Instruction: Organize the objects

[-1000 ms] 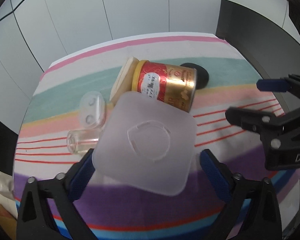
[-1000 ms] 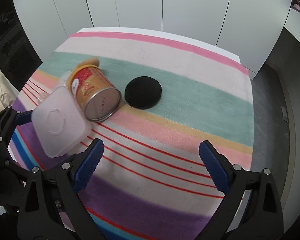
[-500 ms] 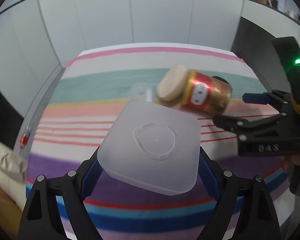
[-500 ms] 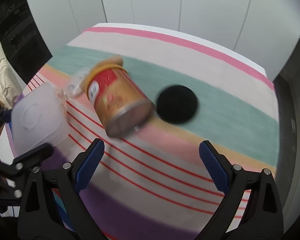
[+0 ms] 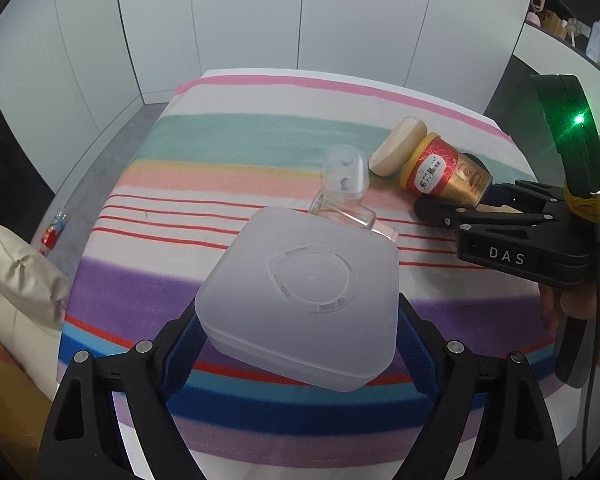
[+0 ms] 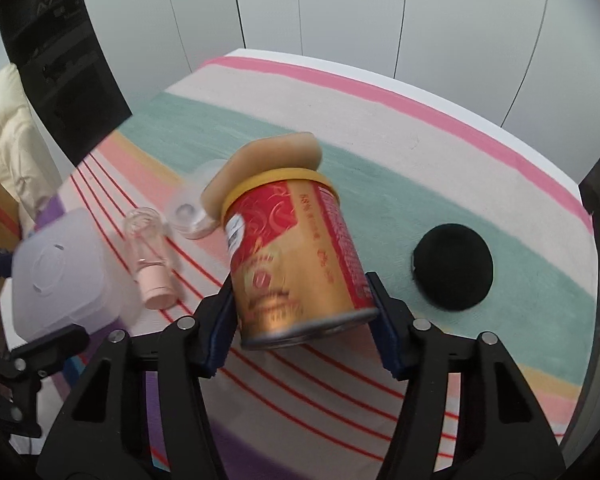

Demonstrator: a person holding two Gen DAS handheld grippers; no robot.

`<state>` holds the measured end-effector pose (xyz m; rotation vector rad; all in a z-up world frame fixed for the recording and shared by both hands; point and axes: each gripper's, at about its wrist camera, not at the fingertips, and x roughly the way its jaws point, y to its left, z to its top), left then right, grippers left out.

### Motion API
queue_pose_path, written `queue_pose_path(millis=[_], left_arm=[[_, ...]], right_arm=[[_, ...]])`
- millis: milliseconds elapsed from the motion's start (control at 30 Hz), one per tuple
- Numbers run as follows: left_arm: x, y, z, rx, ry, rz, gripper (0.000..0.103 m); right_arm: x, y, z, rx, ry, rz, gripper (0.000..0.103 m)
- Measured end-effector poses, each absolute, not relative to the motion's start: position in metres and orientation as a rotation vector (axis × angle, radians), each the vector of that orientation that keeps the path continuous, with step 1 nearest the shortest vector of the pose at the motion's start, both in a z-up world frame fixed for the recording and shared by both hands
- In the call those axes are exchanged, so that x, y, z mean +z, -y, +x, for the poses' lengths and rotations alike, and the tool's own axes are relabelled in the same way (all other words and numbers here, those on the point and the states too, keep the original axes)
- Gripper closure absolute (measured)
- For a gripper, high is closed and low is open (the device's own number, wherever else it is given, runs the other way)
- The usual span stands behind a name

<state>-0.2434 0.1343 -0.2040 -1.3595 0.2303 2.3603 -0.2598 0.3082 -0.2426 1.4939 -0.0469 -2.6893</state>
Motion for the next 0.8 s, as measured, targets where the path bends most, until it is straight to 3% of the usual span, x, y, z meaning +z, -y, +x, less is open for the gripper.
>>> queue_pose_path(millis=[300, 800], left_arm=[[-0.182, -0.143, -0.226, 2.371, -0.217, -1.334, 0.017], [-0.099, -0.151, -0.187, 2.393, -0.239, -1.281, 0.017]], right_arm=[[-0.217, -0.318, -0.229, -2.721, 0.221, 1.503, 0.046], [-0.133, -0.304, -0.177, -2.792, 0.226, 1.497, 0.046]])
